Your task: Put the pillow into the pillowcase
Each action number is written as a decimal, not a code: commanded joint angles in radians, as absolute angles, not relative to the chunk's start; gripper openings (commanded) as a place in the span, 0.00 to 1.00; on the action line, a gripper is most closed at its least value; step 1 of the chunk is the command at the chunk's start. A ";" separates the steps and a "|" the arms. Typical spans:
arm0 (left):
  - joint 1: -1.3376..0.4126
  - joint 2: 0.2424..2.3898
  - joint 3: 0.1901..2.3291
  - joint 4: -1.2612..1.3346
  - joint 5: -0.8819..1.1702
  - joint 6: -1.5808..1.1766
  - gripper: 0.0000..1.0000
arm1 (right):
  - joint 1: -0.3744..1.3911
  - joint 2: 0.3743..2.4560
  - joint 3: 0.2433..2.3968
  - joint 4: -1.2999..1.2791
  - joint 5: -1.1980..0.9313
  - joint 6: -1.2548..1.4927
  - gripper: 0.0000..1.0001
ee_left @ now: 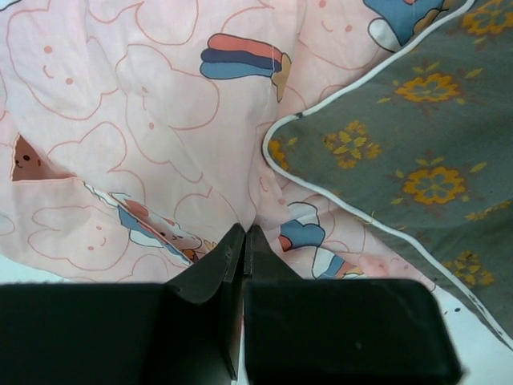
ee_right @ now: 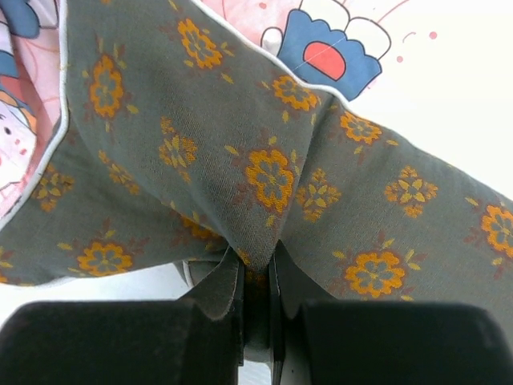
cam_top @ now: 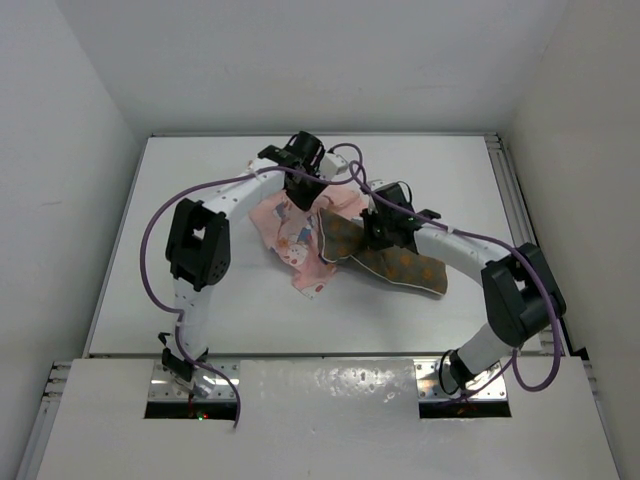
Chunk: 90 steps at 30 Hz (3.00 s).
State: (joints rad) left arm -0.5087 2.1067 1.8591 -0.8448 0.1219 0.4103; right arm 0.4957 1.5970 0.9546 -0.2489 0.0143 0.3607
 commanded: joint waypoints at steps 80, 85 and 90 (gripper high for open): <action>-0.572 2.134 1.658 -0.511 -0.265 0.391 0.37 | 0.402 1.500 0.808 -0.232 0.040 0.561 0.00; -0.572 2.135 1.684 -0.529 -0.288 0.387 0.16 | 0.402 1.503 0.787 -0.229 0.040 0.563 0.00; -0.574 2.112 1.695 -0.532 -0.321 0.390 0.01 | 0.403 1.516 0.788 -0.221 0.037 0.557 0.00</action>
